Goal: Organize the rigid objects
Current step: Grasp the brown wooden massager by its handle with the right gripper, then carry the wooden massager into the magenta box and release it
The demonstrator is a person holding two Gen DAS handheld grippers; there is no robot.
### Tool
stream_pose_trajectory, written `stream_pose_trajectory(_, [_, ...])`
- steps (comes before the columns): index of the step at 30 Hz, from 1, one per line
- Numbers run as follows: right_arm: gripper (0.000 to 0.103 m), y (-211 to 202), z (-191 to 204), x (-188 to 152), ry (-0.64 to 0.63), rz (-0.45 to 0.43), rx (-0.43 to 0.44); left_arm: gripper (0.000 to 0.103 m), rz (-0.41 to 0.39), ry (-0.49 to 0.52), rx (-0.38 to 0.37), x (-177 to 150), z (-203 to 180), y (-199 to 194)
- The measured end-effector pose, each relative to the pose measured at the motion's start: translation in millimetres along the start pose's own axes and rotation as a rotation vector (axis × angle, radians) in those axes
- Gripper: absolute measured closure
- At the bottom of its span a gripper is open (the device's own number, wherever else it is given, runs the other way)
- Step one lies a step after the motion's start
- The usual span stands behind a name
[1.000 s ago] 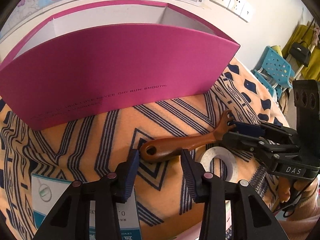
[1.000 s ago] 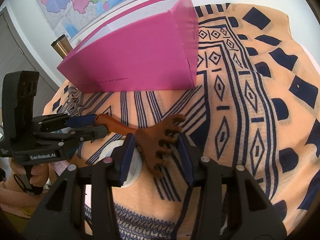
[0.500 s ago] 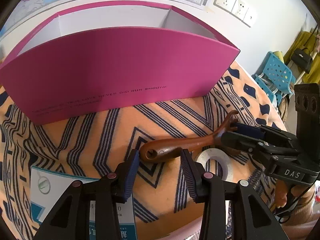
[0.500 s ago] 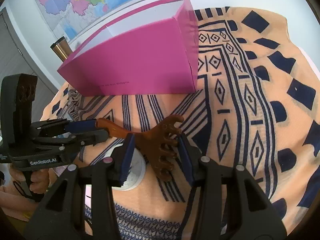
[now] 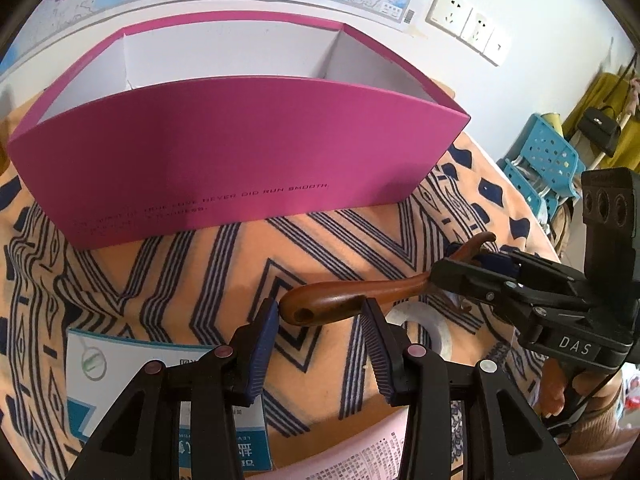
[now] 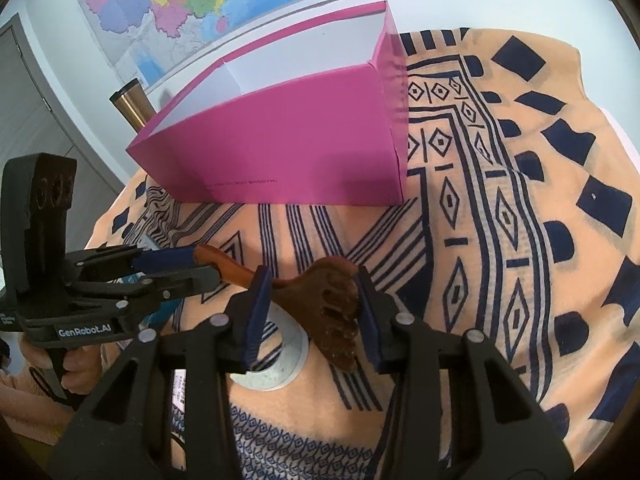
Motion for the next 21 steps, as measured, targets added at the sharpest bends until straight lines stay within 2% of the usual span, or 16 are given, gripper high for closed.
stream_pose_trajectory(10, [0.061,-16.6,9.9,14.8,-0.039,-0.051,0.002,0.061,-0.063,-0.01,-0.008,9.5,-4.1,-26.9])
stream_pose_trajectory(21, [0.063,-38.5,31.1,58.8,-0.115,-0.151,0.035,0.061,-0.189,0.011,0.014,44.9,-4.6,-64.7])
Point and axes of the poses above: each gripper's, at about its wrist camera, not at the fingertips, and y roughly the way its jaws point, z to its left, x to its top, the point moved 1 cm from there along y, roughly the way its jaws point, and after that the axes turned 3 degrees about -z, right-handed, at the moved point
